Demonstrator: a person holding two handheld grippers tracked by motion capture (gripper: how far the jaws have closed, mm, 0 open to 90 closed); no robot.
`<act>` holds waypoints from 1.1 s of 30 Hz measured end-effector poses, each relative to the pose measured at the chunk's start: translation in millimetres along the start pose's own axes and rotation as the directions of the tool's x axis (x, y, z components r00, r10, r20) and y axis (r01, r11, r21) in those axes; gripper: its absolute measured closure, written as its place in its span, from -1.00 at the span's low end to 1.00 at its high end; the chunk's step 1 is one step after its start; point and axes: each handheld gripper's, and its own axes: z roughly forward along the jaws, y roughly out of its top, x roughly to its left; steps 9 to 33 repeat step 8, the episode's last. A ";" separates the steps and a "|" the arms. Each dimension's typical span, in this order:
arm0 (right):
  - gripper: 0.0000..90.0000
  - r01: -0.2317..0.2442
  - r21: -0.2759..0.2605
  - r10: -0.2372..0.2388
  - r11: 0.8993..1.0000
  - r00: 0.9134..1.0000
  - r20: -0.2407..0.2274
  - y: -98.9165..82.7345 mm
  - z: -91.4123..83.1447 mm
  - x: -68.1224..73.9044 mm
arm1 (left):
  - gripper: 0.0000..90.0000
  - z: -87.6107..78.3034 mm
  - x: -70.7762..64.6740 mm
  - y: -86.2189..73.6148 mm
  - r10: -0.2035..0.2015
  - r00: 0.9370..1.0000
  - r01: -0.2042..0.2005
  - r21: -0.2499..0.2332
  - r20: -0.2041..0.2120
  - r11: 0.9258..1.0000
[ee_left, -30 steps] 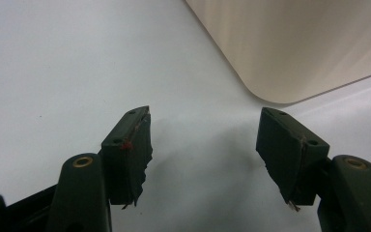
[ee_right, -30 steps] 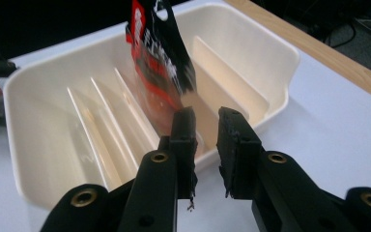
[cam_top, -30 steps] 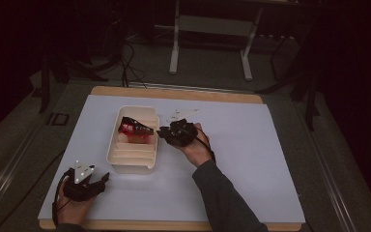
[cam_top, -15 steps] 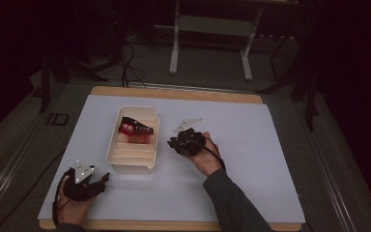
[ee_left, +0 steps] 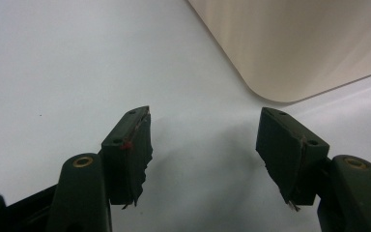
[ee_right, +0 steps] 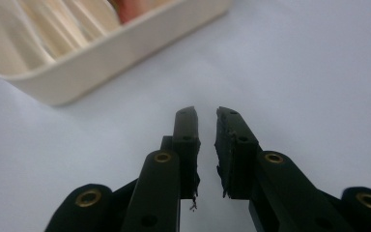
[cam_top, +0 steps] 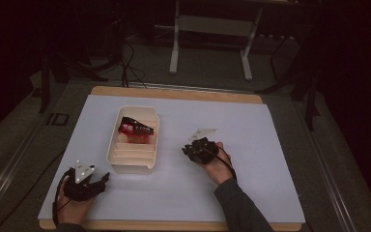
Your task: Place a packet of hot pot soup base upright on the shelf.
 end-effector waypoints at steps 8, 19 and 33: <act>0.75 -0.011 0.003 0.010 1.000 0.995 0.097 -24.2 -2.9 -8.5 | -0.17 0.2 -0.3 0.1 -0.002 1.000 0.002 0.001 -0.001 1.000; 0.75 -0.011 0.003 0.010 1.000 0.995 0.097 -24.2 -2.9 -8.5 | -0.17 0.2 -0.3 0.1 -0.002 1.000 0.002 0.001 -0.001 1.000; 0.75 -0.011 0.003 0.010 1.000 0.995 0.097 -24.2 -2.9 -8.5 | -0.17 0.2 -0.3 0.1 -0.002 1.000 0.002 0.001 -0.001 1.000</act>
